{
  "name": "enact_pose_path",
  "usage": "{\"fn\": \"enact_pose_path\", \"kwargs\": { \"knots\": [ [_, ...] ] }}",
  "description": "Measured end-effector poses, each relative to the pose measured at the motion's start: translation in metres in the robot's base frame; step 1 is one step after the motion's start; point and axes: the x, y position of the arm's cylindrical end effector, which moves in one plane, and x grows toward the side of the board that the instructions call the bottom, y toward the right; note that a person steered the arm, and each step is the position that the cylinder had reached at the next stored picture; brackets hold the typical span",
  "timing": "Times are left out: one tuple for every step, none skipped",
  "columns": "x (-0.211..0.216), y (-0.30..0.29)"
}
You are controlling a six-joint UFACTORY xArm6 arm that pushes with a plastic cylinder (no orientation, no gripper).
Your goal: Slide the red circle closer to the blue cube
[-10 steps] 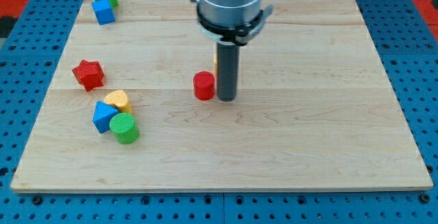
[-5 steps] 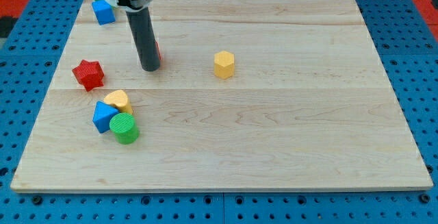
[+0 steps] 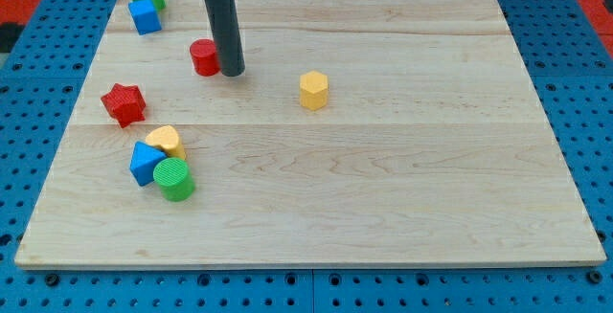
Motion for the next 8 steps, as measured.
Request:
{"fn": "enact_pose_path", "kwargs": {
  "knots": [
    [-0.018, -0.018],
    [-0.029, -0.036],
    [-0.031, -0.046],
    [-0.031, -0.046],
    [-0.031, -0.051],
    [-0.019, -0.057],
    [-0.008, -0.069],
    [-0.009, -0.087]
  ]
}}
